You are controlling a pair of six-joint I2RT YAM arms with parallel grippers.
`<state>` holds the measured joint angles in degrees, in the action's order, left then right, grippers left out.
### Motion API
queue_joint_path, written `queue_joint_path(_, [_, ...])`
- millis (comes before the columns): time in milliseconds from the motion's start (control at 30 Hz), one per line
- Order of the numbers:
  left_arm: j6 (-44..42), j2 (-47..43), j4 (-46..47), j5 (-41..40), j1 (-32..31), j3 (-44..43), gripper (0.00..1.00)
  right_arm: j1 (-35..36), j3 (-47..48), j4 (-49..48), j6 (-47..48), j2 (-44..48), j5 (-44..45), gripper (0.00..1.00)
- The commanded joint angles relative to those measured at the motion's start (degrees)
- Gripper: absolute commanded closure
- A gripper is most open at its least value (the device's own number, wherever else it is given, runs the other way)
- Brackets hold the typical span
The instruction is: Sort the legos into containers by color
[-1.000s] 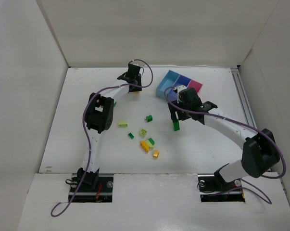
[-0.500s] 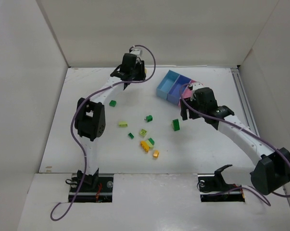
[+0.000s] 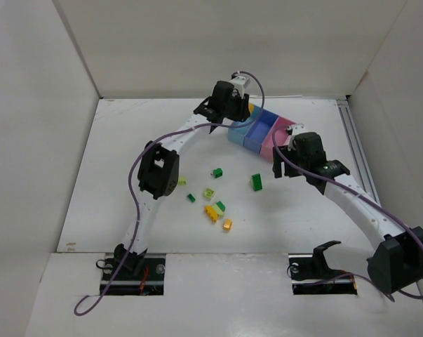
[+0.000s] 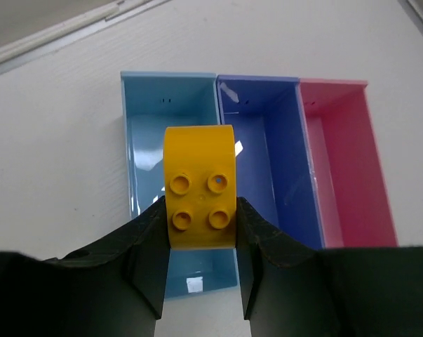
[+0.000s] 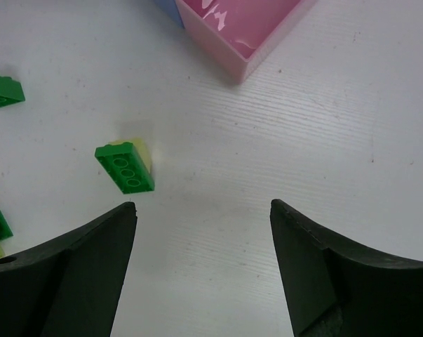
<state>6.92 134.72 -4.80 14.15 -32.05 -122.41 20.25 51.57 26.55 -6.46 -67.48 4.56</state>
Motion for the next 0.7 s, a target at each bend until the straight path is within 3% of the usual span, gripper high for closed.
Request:
queue_joint_path(0, [1.69,0.11,1.54,-4.12,0.41,-4.59,0.85,-0.21,0.02,-1.76,-0.57,1.65,-0.33,0.18])
queue_joint_path(200, [2.40,2.83,2.07,-5.01,0.41,-6.26,0.73,-0.74,-0.51,-1.76,-0.57,1.65,-0.34,0.18])
queue_joint_path(333, [2.40,2.83,1.38,-4.93,0.41,-6.26,0.48,-0.74,-0.51,-1.76,-0.57,1.65,-0.34,0.18])
queue_joint_path(367, [1.88,2.83,1.37,-3.79,0.41,-6.26,0.36,-0.74,-0.51,-1.76,-0.05,1.65,-1.03,0.18])
queue_joint_path(400, [1.87,2.31,1.37,-3.78,0.41,-5.65,0.30,-0.74,-0.51,-1.76,0.74,1.04,-1.74,0.18])
queue_joint_path(667, [0.73,-6.98,1.37,-1.58,-0.11,2.15,0.01,5.58,0.11,-2.28,2.32,-3.61,1.16,0.20])
